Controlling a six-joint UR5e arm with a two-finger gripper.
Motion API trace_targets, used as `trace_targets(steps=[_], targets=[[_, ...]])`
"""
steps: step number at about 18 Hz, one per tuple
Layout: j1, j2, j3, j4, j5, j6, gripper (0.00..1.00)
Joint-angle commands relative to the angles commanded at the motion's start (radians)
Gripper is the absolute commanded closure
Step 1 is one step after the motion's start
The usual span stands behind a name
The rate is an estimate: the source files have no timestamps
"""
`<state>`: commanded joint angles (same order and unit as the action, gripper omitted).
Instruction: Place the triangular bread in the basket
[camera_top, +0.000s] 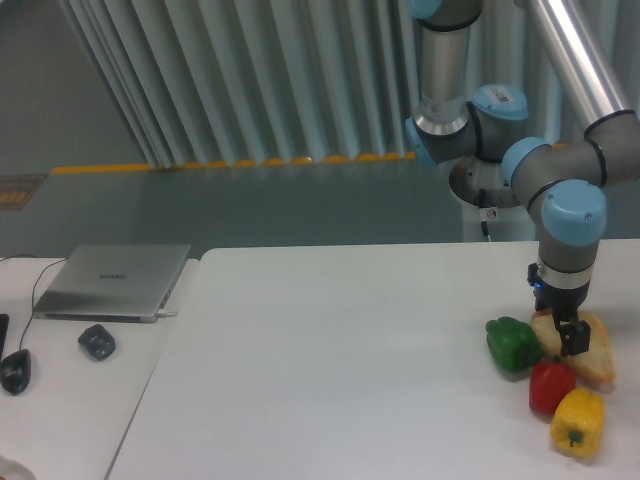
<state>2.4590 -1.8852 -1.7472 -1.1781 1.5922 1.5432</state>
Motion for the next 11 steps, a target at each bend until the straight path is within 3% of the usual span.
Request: trace_targets(steps=[2,3,4,6,7,9,11], targets=[[0.000,-0.002,0.003,-0.002,0.035,0.003,0.39],[0.000,-0.002,0.012,-0.005,0.066,0.003,0.59],[0.000,-0.002,0.018,-0.006,0.077,0.012,0.63],[0.002,0.000,0.037,-0.023,0.081,0.012,0.80],[0.002,0.002,0.047,-0.037,0.080,0.012,0.80],[0.003,0.002,0.099,-0.107,0.080,0.012,0.95],[0.005,0.005,0.115,-0.117,0.080,0.014,0.97]])
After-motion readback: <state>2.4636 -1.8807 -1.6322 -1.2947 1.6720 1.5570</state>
